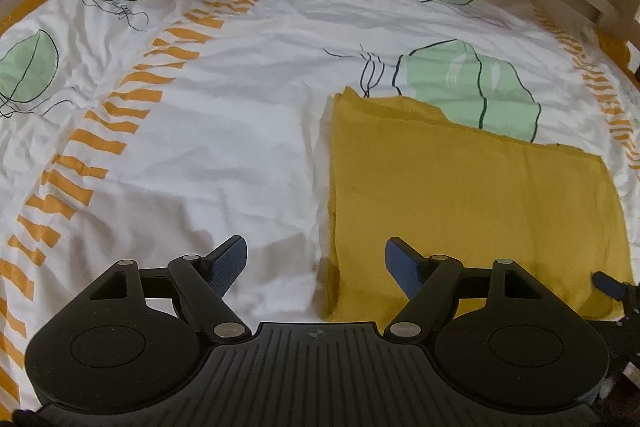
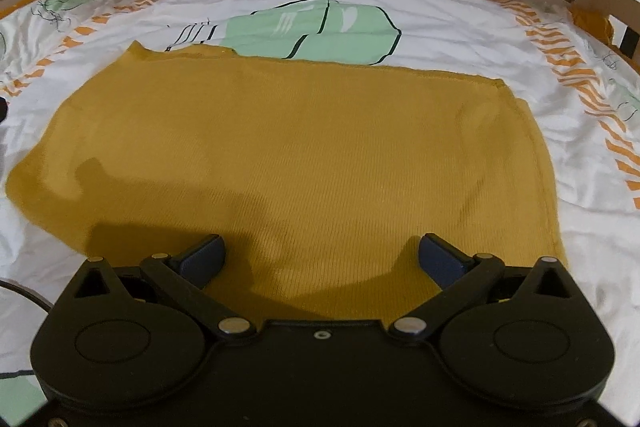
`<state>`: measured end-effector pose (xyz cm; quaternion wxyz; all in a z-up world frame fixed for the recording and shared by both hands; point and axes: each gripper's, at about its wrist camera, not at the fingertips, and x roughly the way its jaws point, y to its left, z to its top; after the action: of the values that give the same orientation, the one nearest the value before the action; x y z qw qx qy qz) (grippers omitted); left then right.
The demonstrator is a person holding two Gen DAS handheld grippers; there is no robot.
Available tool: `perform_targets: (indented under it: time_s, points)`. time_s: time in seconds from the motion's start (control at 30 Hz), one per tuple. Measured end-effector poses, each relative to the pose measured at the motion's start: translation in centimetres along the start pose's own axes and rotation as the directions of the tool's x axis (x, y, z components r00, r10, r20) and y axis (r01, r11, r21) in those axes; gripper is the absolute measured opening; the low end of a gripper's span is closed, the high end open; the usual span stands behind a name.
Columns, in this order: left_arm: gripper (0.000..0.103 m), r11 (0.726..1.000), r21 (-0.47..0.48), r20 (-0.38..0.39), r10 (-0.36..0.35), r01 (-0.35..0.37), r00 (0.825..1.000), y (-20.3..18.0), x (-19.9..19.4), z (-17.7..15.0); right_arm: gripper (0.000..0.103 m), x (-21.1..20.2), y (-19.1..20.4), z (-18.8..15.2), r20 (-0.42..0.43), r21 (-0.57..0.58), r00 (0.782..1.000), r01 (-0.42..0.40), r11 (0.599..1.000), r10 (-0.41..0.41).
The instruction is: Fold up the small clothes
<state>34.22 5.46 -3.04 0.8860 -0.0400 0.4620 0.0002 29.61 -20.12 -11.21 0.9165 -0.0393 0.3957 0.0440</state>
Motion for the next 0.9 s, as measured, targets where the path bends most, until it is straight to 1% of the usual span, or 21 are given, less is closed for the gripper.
perform_targets:
  time_s: [0.13, 0.23, 0.33, 0.47, 0.53, 0.7, 0.8, 0.9]
  points:
    - [0.075, 1.000, 0.005, -0.006, 0.002, -0.002, 1.000, -0.1, 0.2, -0.1, 0.103, -0.8, -1.0, 0.3, -0.002, 0.028, 0.998, -0.055, 0.998, 0.055]
    - [0.075, 1.000, 0.002, -0.013, 0.002, -0.002, 1.000, -0.2, 0.4, -0.1, 0.103, -1.8, -2.9, 0.8, 0.030, 0.084, 0.996, -0.088, 0.993, 0.086]
    - [0.075, 1.000, -0.001, -0.020, 0.000, 0.000, 1.000, -0.2, 0.6, -0.1, 0.103, -2.7, -5.9, 1.2, 0.067, 0.170, 0.994, -0.101, 0.980, 0.091]
    - [0.075, 1.000, -0.003, -0.029, -0.005, 0.005, 1.000, -0.2, 0.8, -0.2, 0.103, -2.6, -10.7, 1.2, 0.074, 0.310, 0.995, -0.093, 0.946, 0.073]
    - [0.075, 1.000, 0.001, -0.035, -0.009, 0.009, 0.999, -0.3, 1.0, -0.3, 0.103, -2.3, -12.6, 0.9, 0.074, 0.357, 0.994, -0.105, 0.928, 0.084]
    - [0.075, 1.000, 0.004, -0.051, -0.009, 0.010, 0.999, -0.5, 1.5, -0.6, 0.103, -0.9, -15.4, -0.1, 0.047, 0.441, 0.992, -0.124, 0.889, 0.116]
    - [0.075, 1.000, 0.009, -0.060, -0.009, 0.010, 0.998, -0.6, 1.9, -0.7, 0.103, 0.1, -16.8, -0.8, 0.045, 0.494, 0.983, -0.175, 0.851, 0.177]
    - [0.075, 1.000, 0.009, -0.068, -0.008, 0.008, 0.998, -0.7, 2.2, -0.8, 0.103, 1.0, -17.6, -1.1, 0.084, 0.517, 0.964, -0.260, 0.816, 0.254]
